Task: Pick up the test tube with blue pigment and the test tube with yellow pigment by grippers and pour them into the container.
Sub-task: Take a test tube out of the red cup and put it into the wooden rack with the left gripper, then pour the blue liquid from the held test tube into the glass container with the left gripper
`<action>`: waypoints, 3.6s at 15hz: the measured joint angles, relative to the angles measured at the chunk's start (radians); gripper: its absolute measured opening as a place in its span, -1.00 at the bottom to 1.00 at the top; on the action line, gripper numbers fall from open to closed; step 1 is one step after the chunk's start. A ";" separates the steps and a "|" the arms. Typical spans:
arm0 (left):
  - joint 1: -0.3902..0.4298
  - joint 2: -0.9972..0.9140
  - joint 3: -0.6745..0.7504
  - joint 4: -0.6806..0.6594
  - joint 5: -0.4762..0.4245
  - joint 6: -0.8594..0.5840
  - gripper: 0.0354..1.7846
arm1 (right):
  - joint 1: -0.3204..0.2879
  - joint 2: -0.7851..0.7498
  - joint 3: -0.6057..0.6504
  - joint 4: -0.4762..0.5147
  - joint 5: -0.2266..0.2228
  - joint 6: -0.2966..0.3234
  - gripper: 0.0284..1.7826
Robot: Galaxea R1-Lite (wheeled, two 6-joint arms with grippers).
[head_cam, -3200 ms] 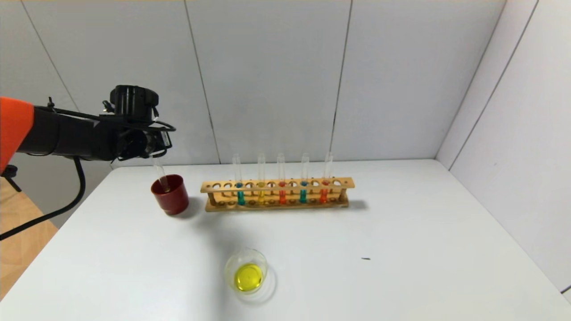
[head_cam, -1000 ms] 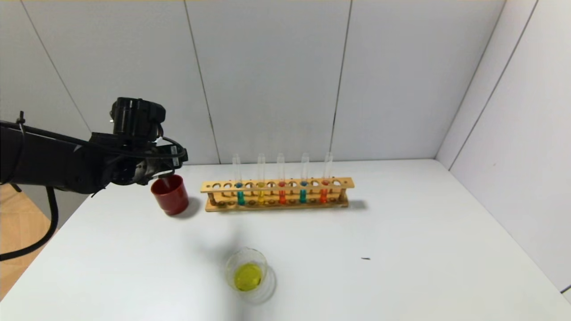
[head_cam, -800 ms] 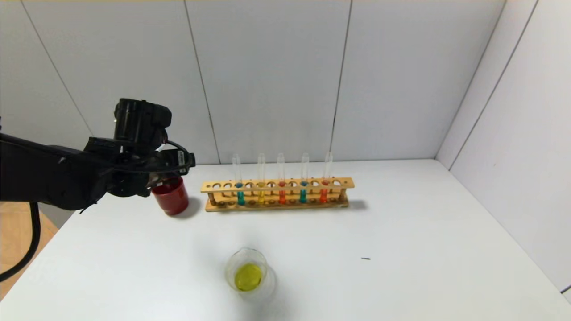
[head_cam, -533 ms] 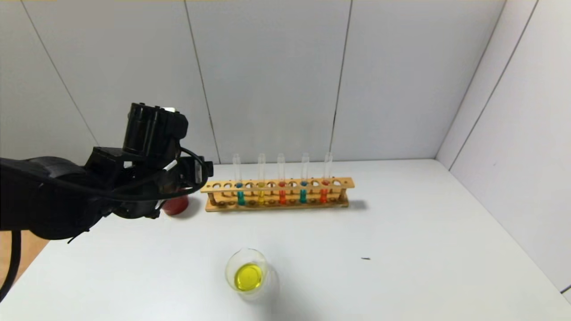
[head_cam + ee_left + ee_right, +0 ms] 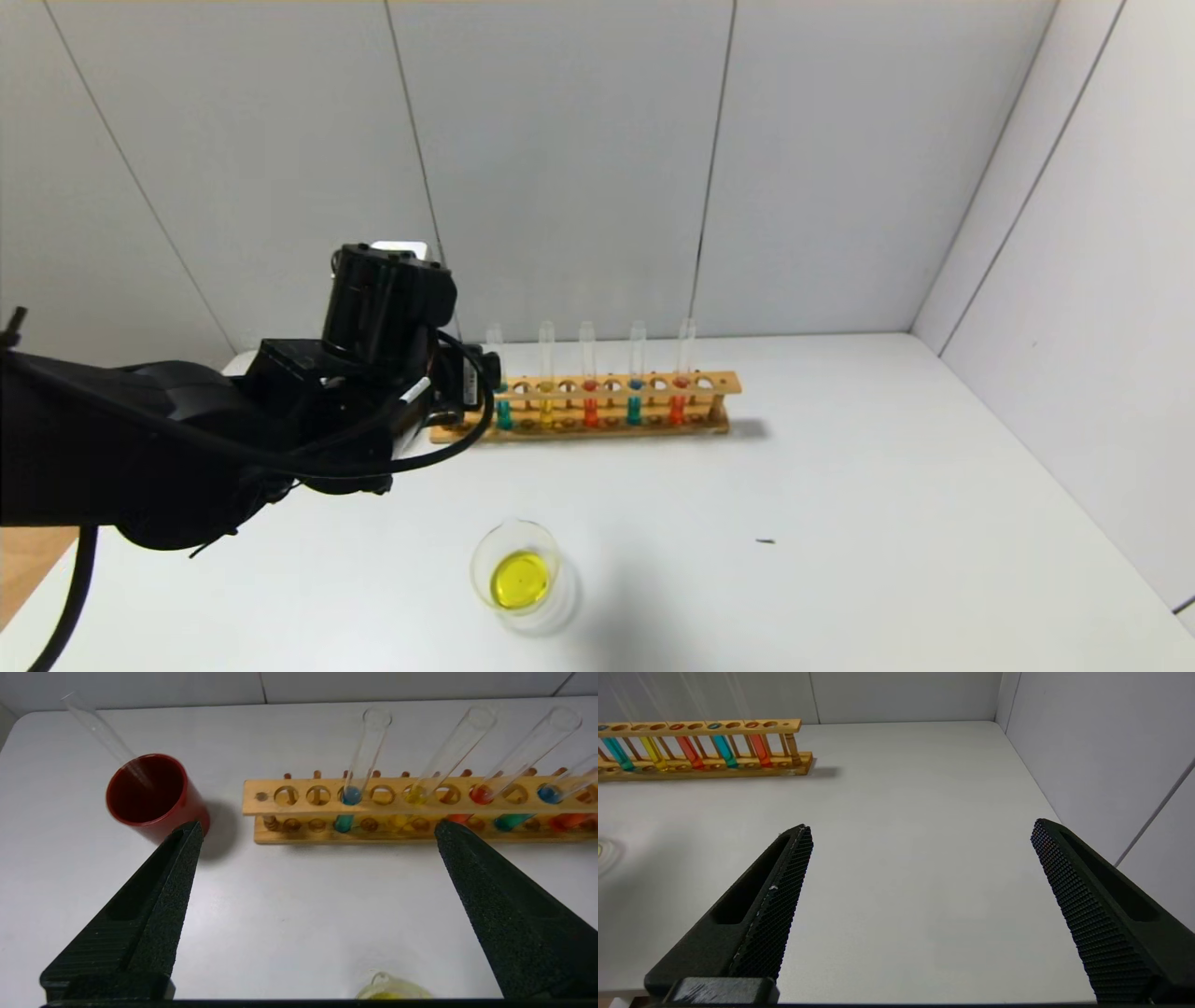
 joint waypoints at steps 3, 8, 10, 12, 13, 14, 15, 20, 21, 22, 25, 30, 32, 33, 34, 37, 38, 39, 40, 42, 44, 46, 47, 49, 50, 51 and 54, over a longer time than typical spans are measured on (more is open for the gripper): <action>0.001 0.070 -0.011 -0.100 -0.011 0.027 0.95 | 0.000 0.000 0.000 0.000 0.000 0.000 0.92; 0.020 0.190 -0.066 -0.184 -0.068 0.052 0.95 | 0.000 0.000 0.000 0.000 0.000 0.000 0.92; 0.040 0.229 -0.105 -0.185 -0.090 0.057 0.95 | 0.000 0.000 0.000 0.000 0.000 0.000 0.92; 0.070 0.263 -0.139 -0.186 -0.102 0.064 0.95 | 0.000 0.000 0.000 0.000 0.000 0.000 0.92; 0.089 0.277 -0.154 -0.185 -0.111 0.064 0.95 | 0.000 0.000 0.000 0.000 0.000 0.000 0.92; 0.107 0.292 -0.169 -0.186 -0.130 0.064 0.95 | 0.000 0.000 0.000 0.000 0.000 0.000 0.92; 0.118 0.307 -0.182 -0.186 -0.143 0.064 0.95 | 0.000 0.000 0.000 0.000 0.000 0.000 0.92; 0.139 0.382 -0.243 -0.186 -0.151 0.059 0.95 | 0.000 0.000 0.000 0.000 0.000 0.000 0.92; 0.137 0.389 -0.248 -0.186 -0.151 0.058 0.95 | 0.000 0.000 0.000 0.000 0.000 0.000 0.92; 0.136 0.393 -0.251 -0.187 -0.152 0.059 0.95 | 0.000 0.000 0.000 0.000 0.000 0.000 0.92; 0.133 0.396 -0.256 -0.186 -0.168 0.055 0.95 | 0.000 0.000 0.000 0.000 0.000 0.000 0.92; 0.119 0.386 -0.247 -0.186 -0.158 0.061 0.67 | 0.000 0.000 0.000 0.000 0.000 0.000 0.92; 0.110 0.381 -0.239 -0.186 -0.153 0.060 0.36 | 0.000 0.000 0.000 0.000 0.000 0.000 0.92; 0.105 0.376 -0.231 -0.187 -0.152 0.060 0.16 | 0.000 0.000 0.000 0.000 0.000 0.000 0.92; 0.101 0.370 -0.223 -0.186 -0.150 0.060 -0.06 | 0.000 0.000 0.000 0.000 0.000 0.000 0.92; 0.099 0.363 -0.215 -0.188 -0.150 0.059 -0.62 | 0.000 0.000 0.000 0.000 0.000 0.000 0.92; 0.098 0.362 -0.214 -0.187 -0.150 0.059 -0.69 | 0.000 0.000 0.000 0.000 0.000 0.000 0.92; 0.098 0.362 -0.212 -0.187 -0.151 0.058 -0.71 | 0.000 0.000 0.000 0.000 0.000 0.000 0.92; 0.098 0.362 -0.210 -0.188 -0.150 0.057 -0.71 | 0.000 0.000 0.000 0.000 0.000 0.000 0.92; 0.098 0.362 -0.209 -0.188 -0.150 0.057 -0.71 | 0.000 0.000 0.000 0.000 0.000 0.000 0.92; 0.097 0.357 -0.209 -0.186 -0.151 0.061 -0.71 | 0.000 0.000 0.000 0.000 0.000 0.000 0.92; 0.095 0.339 -0.215 -0.185 -0.150 0.078 -0.71 | 0.000 0.000 0.000 0.000 0.000 0.000 0.92; 0.094 0.329 -0.223 -0.182 -0.149 0.087 -0.71 | 0.000 0.000 0.000 0.000 0.000 0.000 0.92; 0.092 0.313 -0.229 -0.177 -0.148 0.094 -0.71 | 0.000 0.000 0.000 0.000 0.000 0.000 0.92; 0.091 0.302 -0.232 -0.177 -0.145 0.107 -0.71 | 0.000 0.000 0.000 0.000 0.000 0.000 0.92; 0.090 0.289 -0.236 -0.175 -0.142 0.119 -0.71 | 0.000 0.000 0.000 0.000 0.000 0.000 0.92; 0.091 0.258 -0.245 -0.160 -0.141 0.122 -0.71 | 0.000 0.000 0.000 0.000 0.000 0.000 0.92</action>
